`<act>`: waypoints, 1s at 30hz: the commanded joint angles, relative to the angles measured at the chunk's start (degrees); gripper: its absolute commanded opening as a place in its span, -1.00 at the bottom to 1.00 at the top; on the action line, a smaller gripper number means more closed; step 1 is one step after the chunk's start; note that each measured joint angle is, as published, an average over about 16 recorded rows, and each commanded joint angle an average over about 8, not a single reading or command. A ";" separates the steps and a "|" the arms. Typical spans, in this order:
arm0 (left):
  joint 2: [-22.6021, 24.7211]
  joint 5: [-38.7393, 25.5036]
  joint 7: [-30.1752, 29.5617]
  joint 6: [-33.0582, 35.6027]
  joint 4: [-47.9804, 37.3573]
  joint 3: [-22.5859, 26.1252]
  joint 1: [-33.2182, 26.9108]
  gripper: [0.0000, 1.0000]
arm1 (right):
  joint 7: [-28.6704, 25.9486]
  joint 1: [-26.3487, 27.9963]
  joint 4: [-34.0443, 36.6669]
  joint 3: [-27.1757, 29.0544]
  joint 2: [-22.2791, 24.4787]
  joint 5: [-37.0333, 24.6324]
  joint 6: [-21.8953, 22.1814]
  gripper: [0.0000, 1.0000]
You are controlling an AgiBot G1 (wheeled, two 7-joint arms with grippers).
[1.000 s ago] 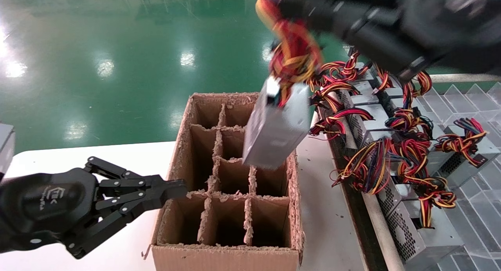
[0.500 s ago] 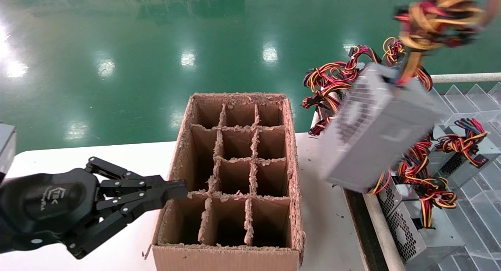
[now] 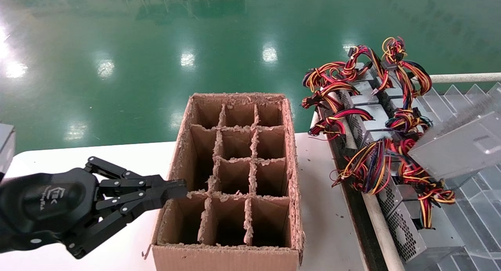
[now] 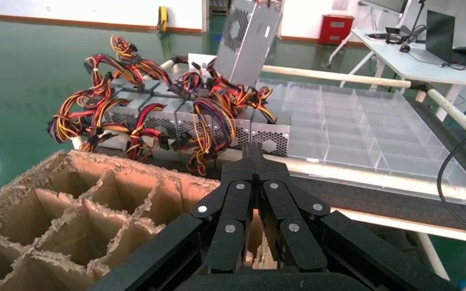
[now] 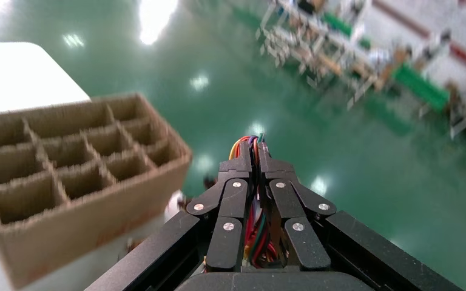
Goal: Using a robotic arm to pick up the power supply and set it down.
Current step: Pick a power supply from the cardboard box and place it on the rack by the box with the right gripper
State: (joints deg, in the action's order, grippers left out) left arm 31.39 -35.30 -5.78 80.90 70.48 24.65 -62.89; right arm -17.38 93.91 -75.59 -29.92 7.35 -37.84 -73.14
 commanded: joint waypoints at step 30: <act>0.00 0.00 0.00 0.00 0.00 0.00 0.00 -1.00 | 14.47 11.17 -1.66 -24.85 21.17 17.13 2.50 -1.00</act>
State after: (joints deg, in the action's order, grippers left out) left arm 31.39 -35.29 -5.78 80.90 70.48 24.65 -62.89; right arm -2.86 105.07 -77.23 -55.38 28.27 -20.88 -70.40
